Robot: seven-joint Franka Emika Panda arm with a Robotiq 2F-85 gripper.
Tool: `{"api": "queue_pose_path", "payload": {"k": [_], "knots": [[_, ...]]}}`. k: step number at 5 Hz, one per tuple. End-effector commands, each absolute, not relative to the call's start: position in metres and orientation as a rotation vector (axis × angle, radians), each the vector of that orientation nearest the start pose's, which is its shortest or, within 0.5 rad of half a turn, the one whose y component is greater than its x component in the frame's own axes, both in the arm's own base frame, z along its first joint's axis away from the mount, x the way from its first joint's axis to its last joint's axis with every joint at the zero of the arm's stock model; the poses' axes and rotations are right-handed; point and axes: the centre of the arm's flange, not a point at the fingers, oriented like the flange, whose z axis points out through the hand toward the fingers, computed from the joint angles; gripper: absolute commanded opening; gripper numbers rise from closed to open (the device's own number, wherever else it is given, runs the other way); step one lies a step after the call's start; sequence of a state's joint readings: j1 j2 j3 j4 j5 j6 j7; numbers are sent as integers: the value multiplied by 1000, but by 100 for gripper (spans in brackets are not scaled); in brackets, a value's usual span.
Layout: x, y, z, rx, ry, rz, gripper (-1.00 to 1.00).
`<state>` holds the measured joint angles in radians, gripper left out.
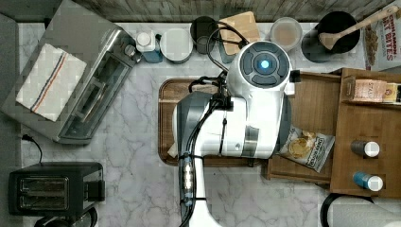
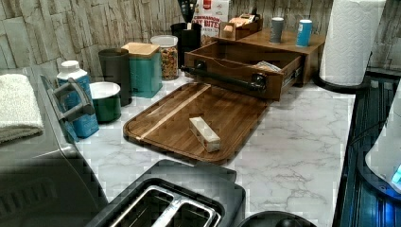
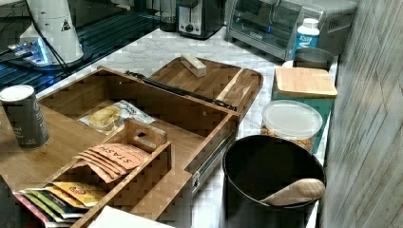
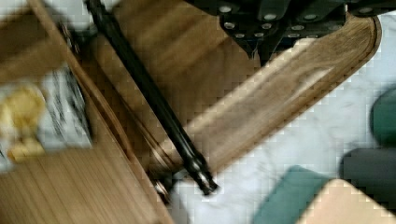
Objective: Close the drawer.
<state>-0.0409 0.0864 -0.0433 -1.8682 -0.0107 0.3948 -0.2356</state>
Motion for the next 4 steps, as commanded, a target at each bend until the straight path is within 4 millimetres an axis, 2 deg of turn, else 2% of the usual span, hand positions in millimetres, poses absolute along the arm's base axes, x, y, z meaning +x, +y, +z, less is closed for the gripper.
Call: {"api": "queue_pose_path", "payload": {"k": [1,2,3,4], "knots": [[583,-35,404,-3244,405,2,-100],[588,-34,378,-3306,322,29,-100],[592,-35,354,-3317,313,70,-100],[586,-29,333,-3355,301,26,-100]]}}
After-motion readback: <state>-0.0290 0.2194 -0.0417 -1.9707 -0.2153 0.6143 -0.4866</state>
